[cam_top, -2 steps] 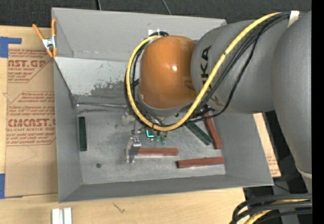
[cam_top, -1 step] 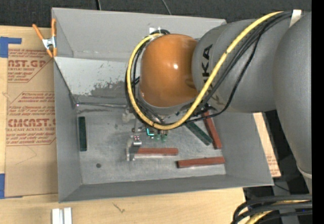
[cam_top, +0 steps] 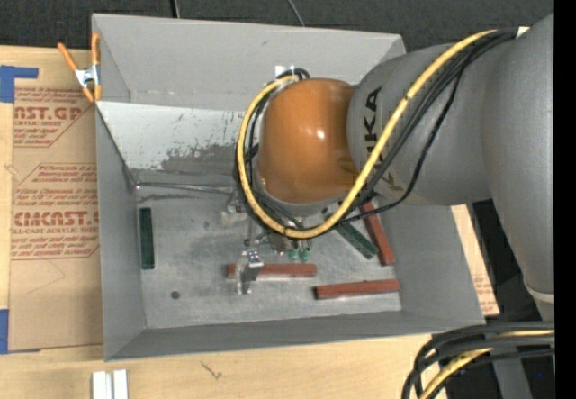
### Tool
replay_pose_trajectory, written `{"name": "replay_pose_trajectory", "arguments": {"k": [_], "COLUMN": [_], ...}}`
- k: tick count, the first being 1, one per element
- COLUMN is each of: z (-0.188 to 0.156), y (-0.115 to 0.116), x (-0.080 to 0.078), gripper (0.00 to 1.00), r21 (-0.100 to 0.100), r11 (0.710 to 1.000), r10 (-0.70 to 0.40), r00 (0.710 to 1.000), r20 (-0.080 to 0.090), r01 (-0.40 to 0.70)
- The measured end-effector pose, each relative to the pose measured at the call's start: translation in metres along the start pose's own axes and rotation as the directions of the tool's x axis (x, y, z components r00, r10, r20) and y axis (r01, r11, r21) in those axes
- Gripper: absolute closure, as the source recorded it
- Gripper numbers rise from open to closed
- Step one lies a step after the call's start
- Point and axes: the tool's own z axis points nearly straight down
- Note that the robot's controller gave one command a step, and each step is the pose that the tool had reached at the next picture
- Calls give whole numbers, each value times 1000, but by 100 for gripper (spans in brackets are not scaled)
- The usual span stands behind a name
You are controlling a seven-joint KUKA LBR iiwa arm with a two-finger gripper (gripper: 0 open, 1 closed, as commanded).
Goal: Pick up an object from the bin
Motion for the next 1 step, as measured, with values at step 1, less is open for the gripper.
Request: {"name": "replay_pose_trajectory", "arguments": {"k": [1], "z": [68], "y": [-16], "x": [-4], "gripper": [0], "r21": [3], "r11": [997], "r10": [-81], "r00": [997], "r20": [-5], "r01": [81]}}
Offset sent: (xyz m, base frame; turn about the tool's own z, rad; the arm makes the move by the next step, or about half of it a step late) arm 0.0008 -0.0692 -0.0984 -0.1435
